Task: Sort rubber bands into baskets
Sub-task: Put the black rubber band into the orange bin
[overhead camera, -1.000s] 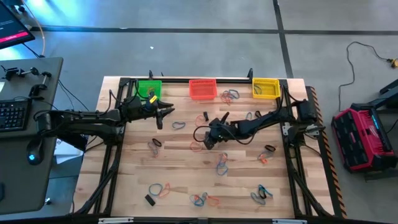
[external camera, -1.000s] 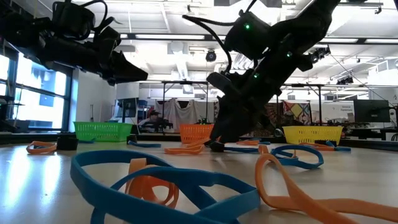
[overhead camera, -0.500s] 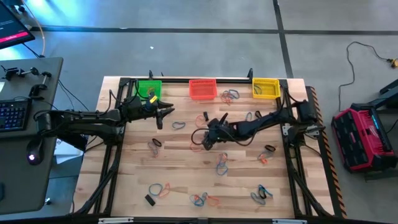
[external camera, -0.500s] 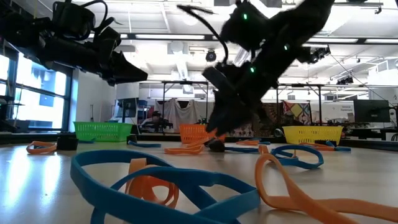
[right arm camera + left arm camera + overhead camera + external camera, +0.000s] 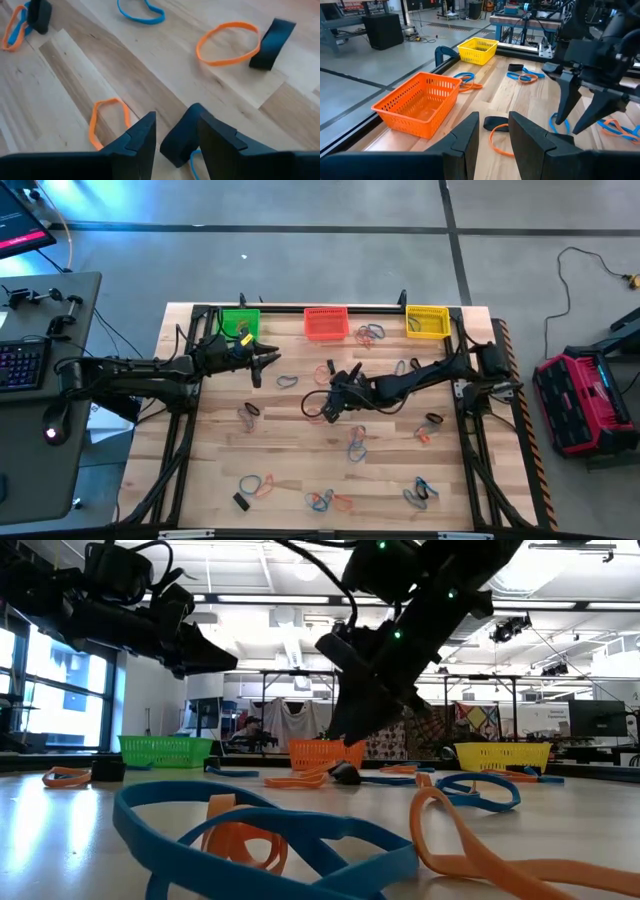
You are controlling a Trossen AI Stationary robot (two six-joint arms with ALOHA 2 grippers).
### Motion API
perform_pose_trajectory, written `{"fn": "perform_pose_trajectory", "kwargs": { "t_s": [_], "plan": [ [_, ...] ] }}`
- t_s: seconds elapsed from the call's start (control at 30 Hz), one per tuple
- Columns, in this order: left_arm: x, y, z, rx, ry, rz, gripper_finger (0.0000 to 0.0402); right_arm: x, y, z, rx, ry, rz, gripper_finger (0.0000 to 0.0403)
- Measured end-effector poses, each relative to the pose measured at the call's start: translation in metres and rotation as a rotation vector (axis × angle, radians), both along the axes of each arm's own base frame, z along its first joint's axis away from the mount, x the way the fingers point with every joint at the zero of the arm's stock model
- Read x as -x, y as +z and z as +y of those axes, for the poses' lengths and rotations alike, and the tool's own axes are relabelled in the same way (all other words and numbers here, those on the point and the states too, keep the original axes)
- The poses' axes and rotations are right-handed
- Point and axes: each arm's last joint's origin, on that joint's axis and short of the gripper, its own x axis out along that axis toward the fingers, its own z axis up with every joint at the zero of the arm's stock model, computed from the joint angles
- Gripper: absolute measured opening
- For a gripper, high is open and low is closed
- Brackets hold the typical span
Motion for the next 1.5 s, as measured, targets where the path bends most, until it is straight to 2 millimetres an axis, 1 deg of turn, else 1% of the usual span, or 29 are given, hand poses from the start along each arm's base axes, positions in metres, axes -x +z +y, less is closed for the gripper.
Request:
{"fn": "perform_pose_trajectory", "kwargs": {
  "t_s": [0.2, 0.27, 0.4, 0.5, 0.6, 0.63, 0.73, 0.8, 0.93, 1.07, 1.17, 1.3, 1.5],
  "plan": [
    [0.0, 0.0, 0.0, 0.009, 0.003, -0.003, 0.0099, -0.006, -0.025, -0.006, -0.034, 0.005, 0.072, 0.013],
    [0.0, 0.0, 0.0, 0.015, 0.004, -0.006, 0.0099, -0.007, -0.031, -0.007, -0.032, 0.0, 0.09, 0.0128],
    [0.0, 0.0, 0.0, 0.015, 0.004, -0.006, 0.0099, -0.008, -0.03, -0.007, -0.029, 0.004, 0.09, 0.0106],
    [0.0, 0.0, 0.0, 0.015, 0.004, -0.007, 0.0099, -0.008, -0.029, -0.007, -0.011, 0.026, 0.096, 0.0069],
    [0.0, 0.001, 0.0, 0.026, 0.007, -0.021, 0.0099, -0.008, -0.029, -0.008, 0.016, 0.053, 0.107, 0.0019],
    [0.0, 0.001, 0.0, 0.029, 0.007, -0.024, 0.0099, -0.008, -0.029, -0.009, 0.026, 0.063, 0.111, 0.001],
    [0.0, 0.001, 0.0, 0.041, 0.009, -0.03, 0.0099, -0.008, -0.025, -0.013, 0.039, 0.08, 0.107, 0.0011],
    [0.0, 0.002, 0.0, 0.041, 0.008, -0.032, 0.0099, -0.008, -0.018, -0.02, 0.057, 0.091, 0.096, 0.001],
    [-0.001, 0.002, -0.002, 0.042, -0.001, -0.032, 0.0099, -0.006, 0.001, -0.037, 0.124, 0.103, 0.07, 0.0003],
    [-0.002, 0.002, -0.004, 0.042, -0.013, -0.033, 0.0099, -0.001, 0.021, -0.064, 0.17, 0.073, 0.036, 0.0002],
    [-0.002, 0.002, -0.005, 0.041, -0.015, -0.032, 0.0099, 0.004, 0.029, -0.084, 0.195, 0.051, 0.03, 0.0002],
    [-0.003, 0.002, -0.006, 0.036, 0.0, -0.03, 0.0099, 0.007, 0.033, -0.11, 0.22, 0.04, 0.037, 0.0001],
    [-0.003, 0.002, -0.007, 0.033, 0.0, -0.037, 0.0099, 0.004, 0.057, -0.154, 0.274, -0.015, -0.007, 0.0001]
  ]
}}
